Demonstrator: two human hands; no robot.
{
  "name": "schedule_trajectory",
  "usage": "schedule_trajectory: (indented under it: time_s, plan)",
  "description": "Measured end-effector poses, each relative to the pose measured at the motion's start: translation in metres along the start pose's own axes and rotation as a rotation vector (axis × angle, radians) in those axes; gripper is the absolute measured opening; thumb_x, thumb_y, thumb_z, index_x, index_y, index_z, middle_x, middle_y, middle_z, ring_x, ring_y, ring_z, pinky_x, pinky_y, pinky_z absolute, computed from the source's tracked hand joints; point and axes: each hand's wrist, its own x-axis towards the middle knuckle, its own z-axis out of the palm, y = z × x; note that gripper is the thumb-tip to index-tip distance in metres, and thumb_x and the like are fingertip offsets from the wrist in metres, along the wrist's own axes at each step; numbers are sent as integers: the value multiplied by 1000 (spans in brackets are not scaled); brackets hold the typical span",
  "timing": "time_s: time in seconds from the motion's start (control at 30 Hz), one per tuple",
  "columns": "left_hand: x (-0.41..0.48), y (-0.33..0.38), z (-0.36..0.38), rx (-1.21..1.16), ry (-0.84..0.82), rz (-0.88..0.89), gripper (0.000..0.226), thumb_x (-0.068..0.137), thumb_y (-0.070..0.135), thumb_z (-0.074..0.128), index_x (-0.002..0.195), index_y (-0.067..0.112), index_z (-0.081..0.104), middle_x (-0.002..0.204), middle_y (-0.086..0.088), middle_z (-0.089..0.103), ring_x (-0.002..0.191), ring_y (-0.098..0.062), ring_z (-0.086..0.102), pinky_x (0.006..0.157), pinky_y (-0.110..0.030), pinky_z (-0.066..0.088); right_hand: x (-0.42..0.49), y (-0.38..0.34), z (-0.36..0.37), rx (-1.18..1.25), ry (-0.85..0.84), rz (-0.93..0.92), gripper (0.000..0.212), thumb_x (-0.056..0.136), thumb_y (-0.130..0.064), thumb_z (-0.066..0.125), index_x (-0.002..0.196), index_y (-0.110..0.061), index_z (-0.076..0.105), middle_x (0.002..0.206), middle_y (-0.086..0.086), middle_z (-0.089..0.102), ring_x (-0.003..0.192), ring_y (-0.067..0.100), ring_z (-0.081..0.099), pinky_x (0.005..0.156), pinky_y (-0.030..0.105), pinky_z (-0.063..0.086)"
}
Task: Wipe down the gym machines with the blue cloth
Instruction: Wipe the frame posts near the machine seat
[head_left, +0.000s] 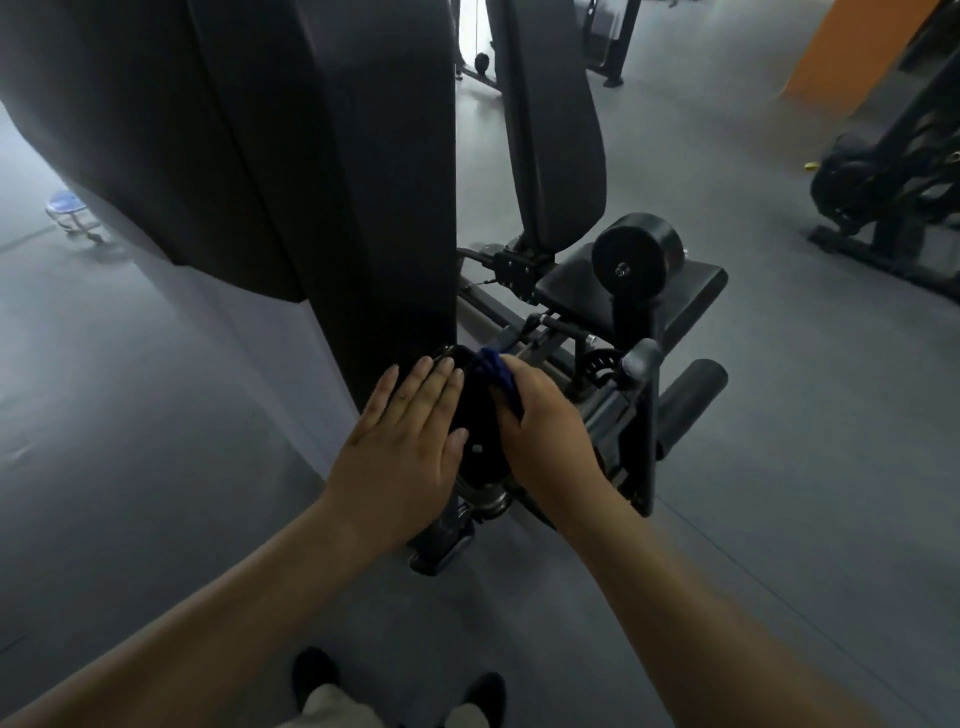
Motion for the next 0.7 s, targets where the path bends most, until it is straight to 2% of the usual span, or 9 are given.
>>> schedule_trajectory:
  time_s: [0.1, 0.17, 0.23, 0.3, 0.4, 0.5, 0.6, 0.7]
  plan:
    - [1, 2, 1, -25, -27, -18, 68, 116, 45, 18, 173, 8, 19, 182, -11, 15, 170, -24, 7, 137, -52, 12, 21, -8, 1, 27, -11, -7, 27, 111, -37, 52, 136, -35, 62, 120, -11, 72, 107, 8, 68, 96, 43, 59]
    - [2, 1, 1, -44, -37, -33, 67, 117, 45, 17, 174, 9, 18, 182, -10, 14, 170, -22, 6, 137, -51, 13, 24, -11, 1, 45, -25, -27, 31, 111, -36, 53, 141, -37, 60, 125, -12, 70, 110, 7, 67, 98, 41, 59]
    - [2, 1, 2, -58, -41, -44, 67, 117, 44, 17, 174, 10, 16, 182, -9, 13, 170, -21, 5, 138, -51, 14, 6, -4, 1, 18, -30, -35, 42, 111, -34, 55, 153, -36, 51, 142, -12, 63, 123, 8, 63, 104, 36, 56]
    - [0, 2, 3, -74, -54, -55, 67, 116, 45, 16, 174, 12, 13, 183, -7, 10, 170, -19, 2, 138, -49, 11, -19, 7, 0, -11, 4, -20, 48, 112, -35, 54, 159, -35, 45, 149, -12, 58, 128, 7, 61, 105, 33, 55]
    - [0, 5, 2, -80, -85, -66, 67, 116, 45, 15, 175, 13, 9, 183, -6, 7, 170, -19, -2, 139, -48, 8, -18, 13, 0, 17, 25, 39, 43, 112, -38, 53, 154, -37, 48, 140, -11, 64, 120, 6, 64, 102, 35, 58]
    - [0, 5, 0, -93, -122, -71, 68, 115, 46, 10, 175, 14, 4, 184, -5, 1, 170, -18, -7, 139, -47, 5, 7, 4, 3, 50, -8, -7, 37, 109, -39, 52, 146, -39, 54, 126, -12, 69, 111, 6, 67, 97, 41, 60]
    - [2, 4, -3, -93, -131, -73, 68, 115, 46, 8, 175, 14, 4, 184, -5, 1, 170, -18, -7, 139, -47, 4, 2, 2, 3, 56, -1, -3, 42, 110, -37, 54, 151, -39, 51, 138, -11, 65, 120, 6, 64, 101, 34, 56]
    - [2, 6, -4, -115, -145, -82, 70, 113, 47, 4, 175, 15, 2, 183, -4, -2, 169, -16, -9, 139, -45, 0, -36, 10, 3, 9, 61, 40, 47, 111, -41, 50, 158, -36, 45, 142, -10, 60, 118, 4, 62, 96, 29, 56]
